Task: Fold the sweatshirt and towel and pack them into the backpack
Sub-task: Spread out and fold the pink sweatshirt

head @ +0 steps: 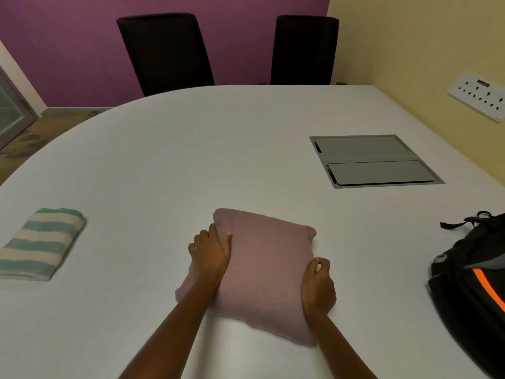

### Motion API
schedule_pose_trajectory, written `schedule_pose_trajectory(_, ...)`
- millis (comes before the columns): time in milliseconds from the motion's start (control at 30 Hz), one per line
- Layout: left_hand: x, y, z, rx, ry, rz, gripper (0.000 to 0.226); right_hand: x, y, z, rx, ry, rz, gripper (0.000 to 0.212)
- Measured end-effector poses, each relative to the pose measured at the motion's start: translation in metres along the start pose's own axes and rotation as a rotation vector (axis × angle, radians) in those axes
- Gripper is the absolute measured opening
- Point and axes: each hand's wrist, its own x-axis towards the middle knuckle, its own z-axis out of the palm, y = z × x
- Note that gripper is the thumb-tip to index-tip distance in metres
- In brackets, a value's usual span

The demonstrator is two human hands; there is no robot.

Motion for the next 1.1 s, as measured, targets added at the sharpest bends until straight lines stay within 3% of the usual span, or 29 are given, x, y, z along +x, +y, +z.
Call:
schedule_pose_trajectory(100, -0.008, -0.005, -0.002, -0.038, -0.003, 0.278, 0.082, 0.0, -0.003, -0.002, -0.073, 0.042, -0.144, 0.03)
schedule_pose_trajectory(200, -0.02, -0.012, 0.002, 0.014, 0.007, 0.561, 0.064, -0.002, -0.008, -0.007, -0.118, 0.049, -0.388, 0.039)
schedule_pose_trajectory(267, -0.028, -0.015, -0.004, 0.012, -0.1, 0.6, 0.069, -0.011, -0.01, -0.01, -0.168, -0.028, -0.57, 0.045)
schedule_pose_trajectory(367, -0.037, -0.017, -0.008, -0.012, -0.245, 0.574, 0.101, -0.036, -0.009, -0.008, -0.291, -0.183, -0.759, 0.066)
schedule_pose_trajectory(433, -0.045, -0.011, -0.013, -0.023, -0.3, 0.54, 0.107, -0.053, -0.009, -0.004, -0.466, -0.208, -0.821, 0.061)
schedule_pose_trajectory(667, -0.065, -0.011, -0.007, 0.138, -0.128, 0.615, 0.056, -0.066, -0.01, 0.003, -0.652, -0.21, -0.797, 0.061)
schedule_pose_trajectory(1100, -0.053, -0.003, 0.014, 0.233, -0.157, 0.477, 0.064, -0.053, -0.025, 0.017, -0.719, -0.337, -0.765, 0.065)
